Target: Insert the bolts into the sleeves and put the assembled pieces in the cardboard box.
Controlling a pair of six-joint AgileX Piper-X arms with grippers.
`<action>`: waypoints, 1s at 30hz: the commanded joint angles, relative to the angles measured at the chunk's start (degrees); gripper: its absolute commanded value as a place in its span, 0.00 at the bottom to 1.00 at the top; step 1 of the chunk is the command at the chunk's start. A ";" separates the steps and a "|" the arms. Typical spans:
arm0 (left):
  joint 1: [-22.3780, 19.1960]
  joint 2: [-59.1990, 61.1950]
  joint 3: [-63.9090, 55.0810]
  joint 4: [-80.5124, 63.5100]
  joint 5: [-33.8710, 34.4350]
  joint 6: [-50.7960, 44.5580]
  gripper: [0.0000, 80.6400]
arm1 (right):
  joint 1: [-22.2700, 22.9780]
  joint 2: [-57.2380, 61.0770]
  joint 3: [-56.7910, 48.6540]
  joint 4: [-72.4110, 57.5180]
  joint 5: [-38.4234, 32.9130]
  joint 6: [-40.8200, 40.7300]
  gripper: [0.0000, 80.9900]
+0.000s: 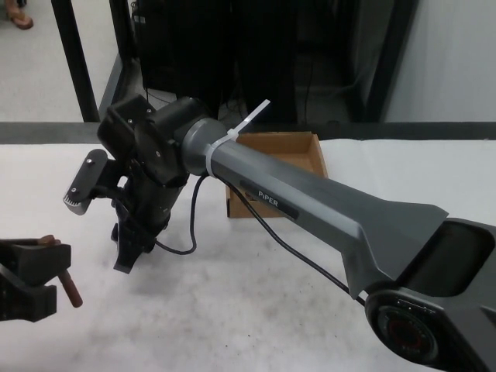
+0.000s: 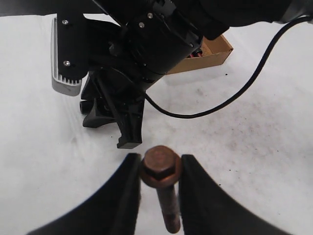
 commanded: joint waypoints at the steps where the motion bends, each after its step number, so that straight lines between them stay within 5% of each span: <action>1: -0.23 -0.63 -0.19 -1.08 1.26 0.44 0.01 | 0.16 2.36 0.48 2.45 -1.21 0.06 0.45; 8: -0.23 -0.63 -0.19 -1.08 1.26 0.44 0.01 | 0.16 2.15 -0.06 -0.32 -1.21 2.45 0.01; 30: -0.23 -0.63 -0.19 -1.08 1.56 0.08 0.01 | -0.15 -3.42 -0.06 1.06 -5.94 6.60 0.00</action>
